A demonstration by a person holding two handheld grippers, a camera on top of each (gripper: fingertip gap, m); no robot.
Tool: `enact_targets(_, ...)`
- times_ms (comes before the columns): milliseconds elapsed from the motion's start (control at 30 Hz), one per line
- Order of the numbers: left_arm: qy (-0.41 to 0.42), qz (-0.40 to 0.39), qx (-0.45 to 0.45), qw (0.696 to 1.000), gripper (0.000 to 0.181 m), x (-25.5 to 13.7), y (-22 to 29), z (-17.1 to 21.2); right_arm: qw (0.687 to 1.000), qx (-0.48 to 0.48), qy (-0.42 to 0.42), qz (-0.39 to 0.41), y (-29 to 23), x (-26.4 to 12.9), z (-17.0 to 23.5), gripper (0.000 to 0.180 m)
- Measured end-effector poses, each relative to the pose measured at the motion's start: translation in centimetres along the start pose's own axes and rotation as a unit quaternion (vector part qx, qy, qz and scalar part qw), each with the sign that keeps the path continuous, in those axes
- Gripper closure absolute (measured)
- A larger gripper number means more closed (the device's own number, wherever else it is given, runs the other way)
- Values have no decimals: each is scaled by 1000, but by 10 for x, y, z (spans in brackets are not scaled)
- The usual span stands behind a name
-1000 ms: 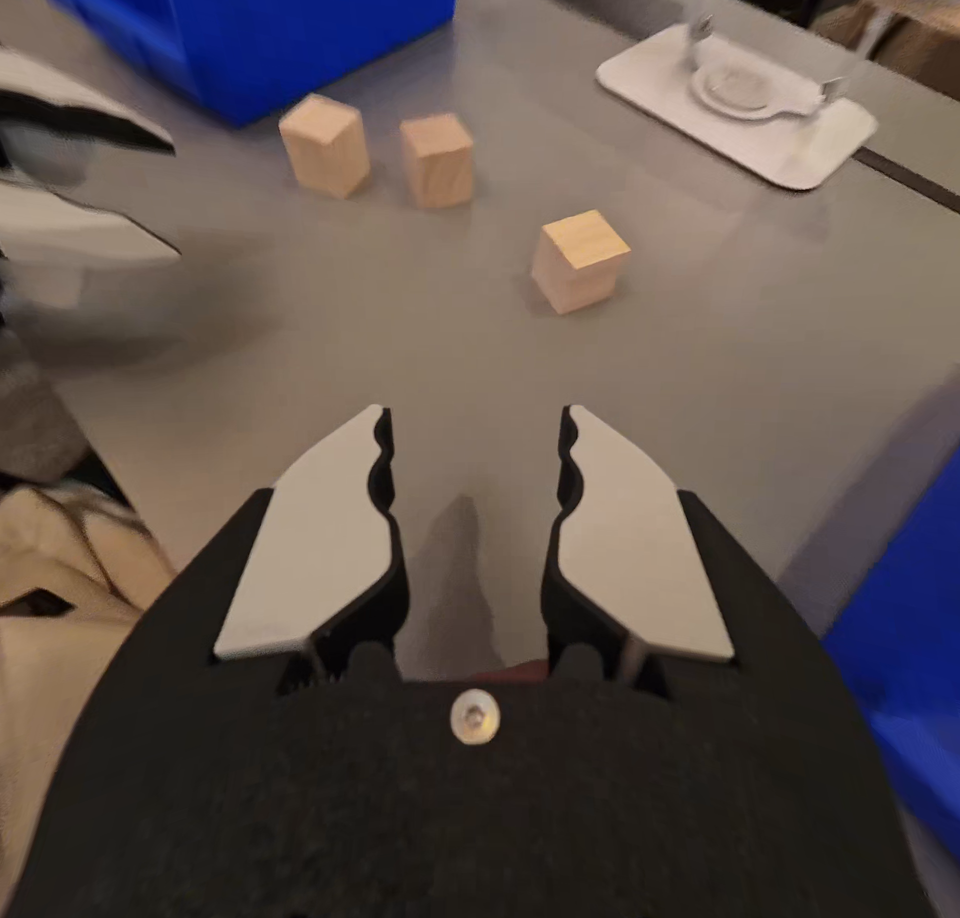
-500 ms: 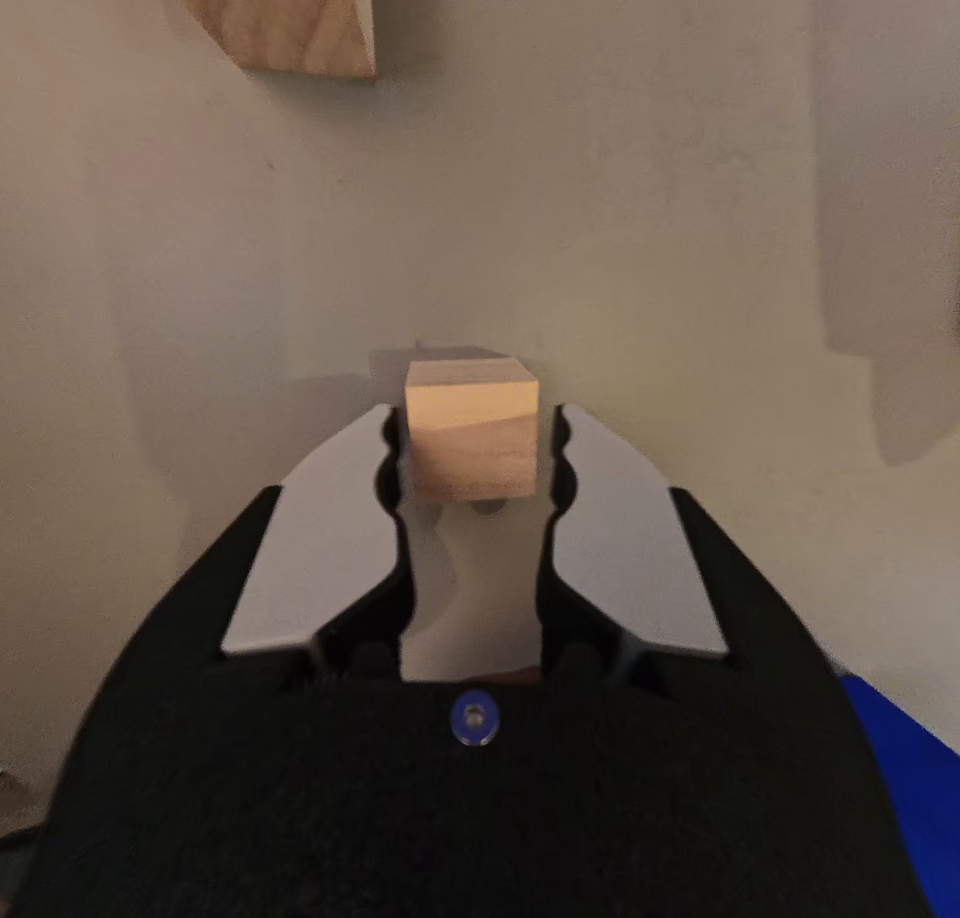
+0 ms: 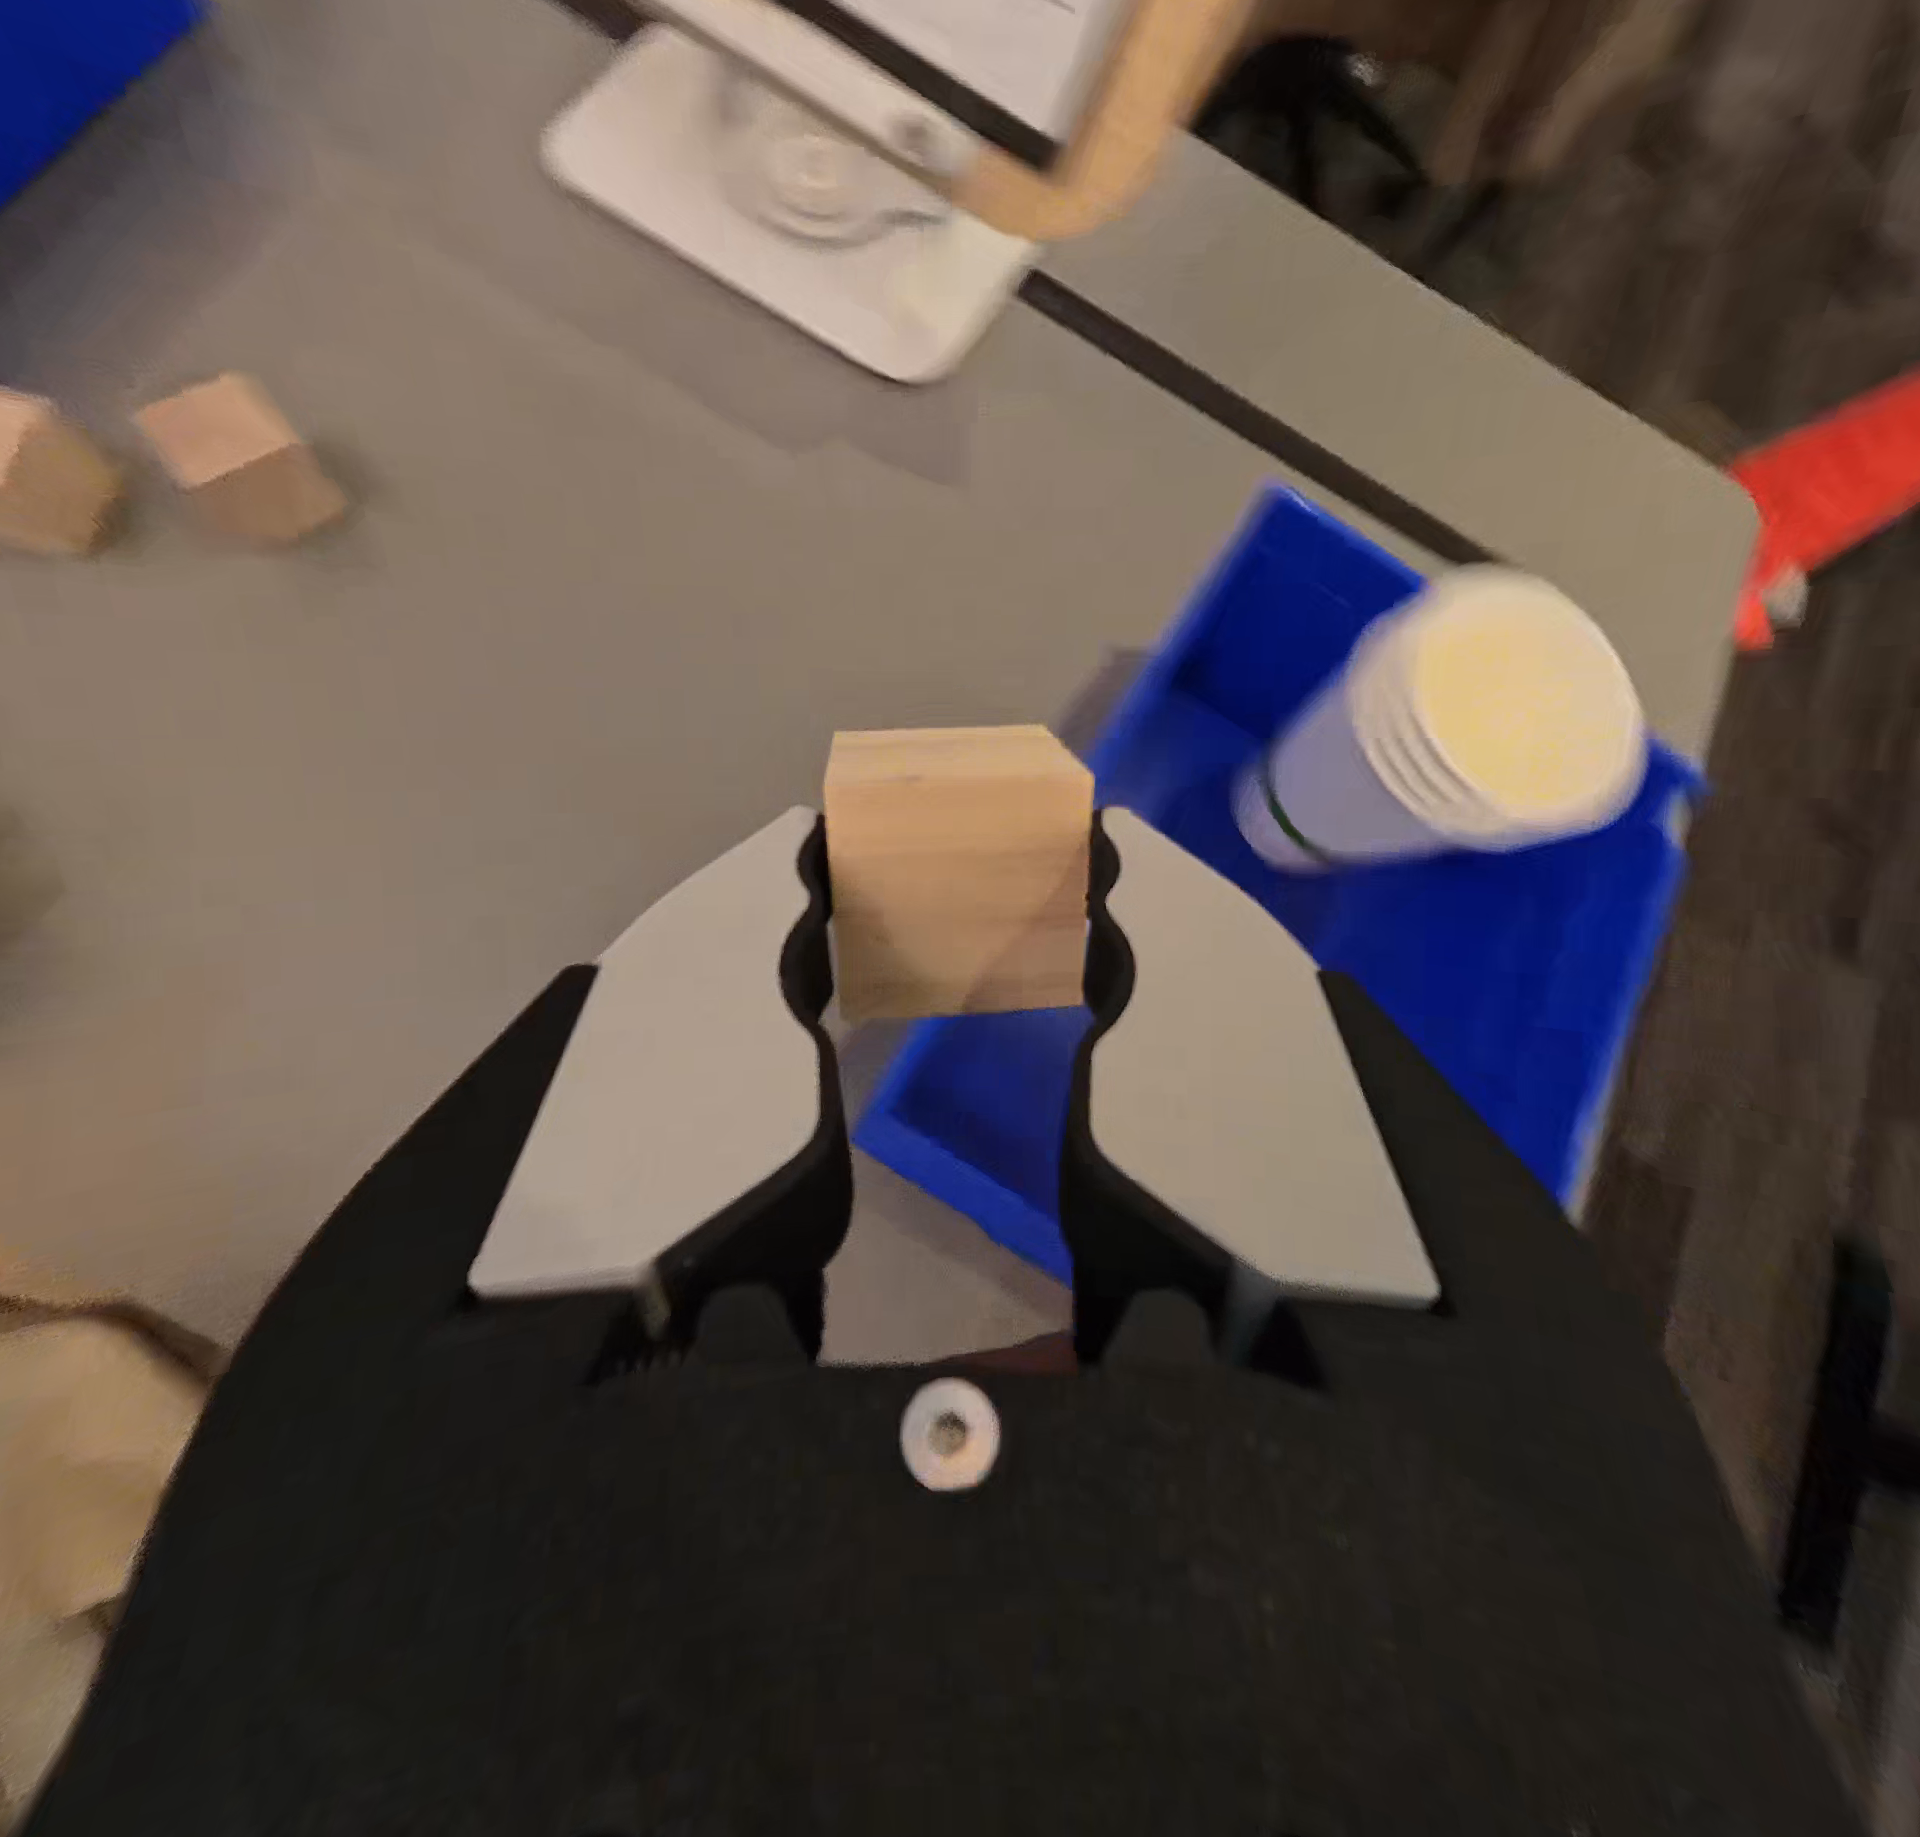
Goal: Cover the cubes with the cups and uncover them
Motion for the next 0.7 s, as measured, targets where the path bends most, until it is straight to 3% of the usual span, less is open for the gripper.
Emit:
enact_targets(133, 1, 3, 7, 1000, 113, 0, 5, -1, 989, 131, -50, 44, 69, 2, 69, 134)
enact_targets(333, 0, 2, 7, 1000, 113, -1, 5, -1, 959, 217, -182, 27, 103, 69, 154, 134)
enact_targets(500, 3, -2, 10, 1000, 113, -3, 5, -3, 937, 254, -239, 12, 113, 108, 187, 133)
enact_targets(700, -1, -1, 8, 1000, 113, -2, 3, -1, 932, 257, -256, 20, 114, 113, 189, 133)
Point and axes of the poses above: each gripper's, where its closed fingertips meet, x out along the fingers, z out of its underside, y = z × x across the jaws, the point moved 2 cm from there along -x, back along the fingers, and after that the axes turned 5 degrees about -y, right-handed, at the moved point
